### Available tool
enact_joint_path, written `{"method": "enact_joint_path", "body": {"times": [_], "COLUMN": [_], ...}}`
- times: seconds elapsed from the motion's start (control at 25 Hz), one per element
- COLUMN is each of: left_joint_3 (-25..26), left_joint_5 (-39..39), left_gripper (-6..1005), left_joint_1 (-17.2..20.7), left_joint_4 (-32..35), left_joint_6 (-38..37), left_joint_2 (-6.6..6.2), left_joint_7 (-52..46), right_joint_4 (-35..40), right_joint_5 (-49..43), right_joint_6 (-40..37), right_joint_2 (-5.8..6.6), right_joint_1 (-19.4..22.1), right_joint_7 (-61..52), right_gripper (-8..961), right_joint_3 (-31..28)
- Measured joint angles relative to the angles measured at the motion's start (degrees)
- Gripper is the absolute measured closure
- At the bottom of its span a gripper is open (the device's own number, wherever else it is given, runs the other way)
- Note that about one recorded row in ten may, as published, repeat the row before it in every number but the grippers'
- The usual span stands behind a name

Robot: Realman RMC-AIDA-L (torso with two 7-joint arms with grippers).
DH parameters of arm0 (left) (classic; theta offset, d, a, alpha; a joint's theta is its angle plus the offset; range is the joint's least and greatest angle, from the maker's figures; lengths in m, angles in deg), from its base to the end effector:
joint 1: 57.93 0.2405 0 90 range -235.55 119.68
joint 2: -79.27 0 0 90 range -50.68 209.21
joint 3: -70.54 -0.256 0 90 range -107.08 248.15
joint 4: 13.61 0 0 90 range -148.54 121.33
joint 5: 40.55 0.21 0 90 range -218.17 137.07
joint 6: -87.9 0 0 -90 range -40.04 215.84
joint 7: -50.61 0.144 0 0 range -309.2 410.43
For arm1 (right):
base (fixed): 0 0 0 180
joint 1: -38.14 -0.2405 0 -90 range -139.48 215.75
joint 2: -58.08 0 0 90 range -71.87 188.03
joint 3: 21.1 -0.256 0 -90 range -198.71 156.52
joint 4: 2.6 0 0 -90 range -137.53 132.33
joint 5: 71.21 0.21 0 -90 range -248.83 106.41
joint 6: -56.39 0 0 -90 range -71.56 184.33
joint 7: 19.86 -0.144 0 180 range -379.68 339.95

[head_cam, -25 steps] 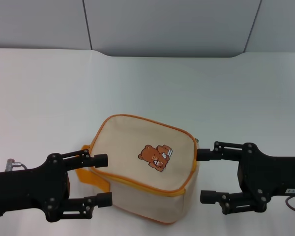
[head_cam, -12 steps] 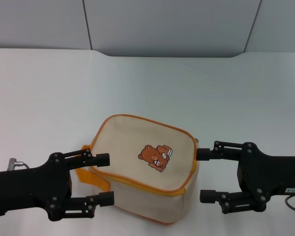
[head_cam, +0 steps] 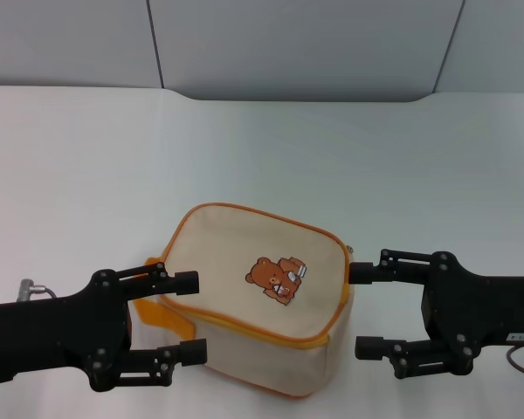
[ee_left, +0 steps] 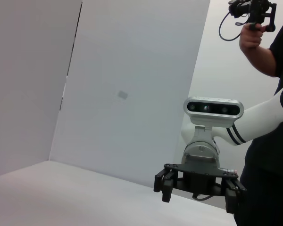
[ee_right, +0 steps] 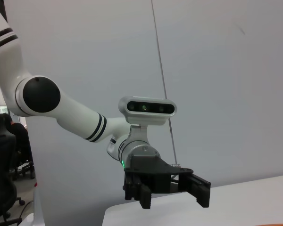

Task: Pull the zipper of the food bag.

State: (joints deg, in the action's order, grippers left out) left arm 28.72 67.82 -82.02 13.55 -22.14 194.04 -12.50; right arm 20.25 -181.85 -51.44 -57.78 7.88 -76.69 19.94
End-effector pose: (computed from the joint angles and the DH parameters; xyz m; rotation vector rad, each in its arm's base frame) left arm -0.2755 0.2538 0.0114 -2.8719 -0.4067 -1.0872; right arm 0.2510 0.2736 -0.0083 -2.9118 0.2210 1.1015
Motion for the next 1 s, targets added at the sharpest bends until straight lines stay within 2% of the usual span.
{"method": "enact_joint_path", "body": {"times": [1.0], "left_joint_3": [-0.11], "left_joint_5": [0.15], "left_gripper": [198], "left_joint_1": [-0.24], "left_joint_4": [0.0], "left_joint_6": [-0.15], "left_joint_2": [0.09], "left_joint_7": [0.54], "right_joint_4": [0.62], "right_joint_5": [-0.01], "right_joint_6": [-0.54], "right_joint_2": [-0.07], "right_joint_1": [0.49], "right_joint_7": [0.05], "right_gripper": [162], "right_joint_3": [0.0]}}
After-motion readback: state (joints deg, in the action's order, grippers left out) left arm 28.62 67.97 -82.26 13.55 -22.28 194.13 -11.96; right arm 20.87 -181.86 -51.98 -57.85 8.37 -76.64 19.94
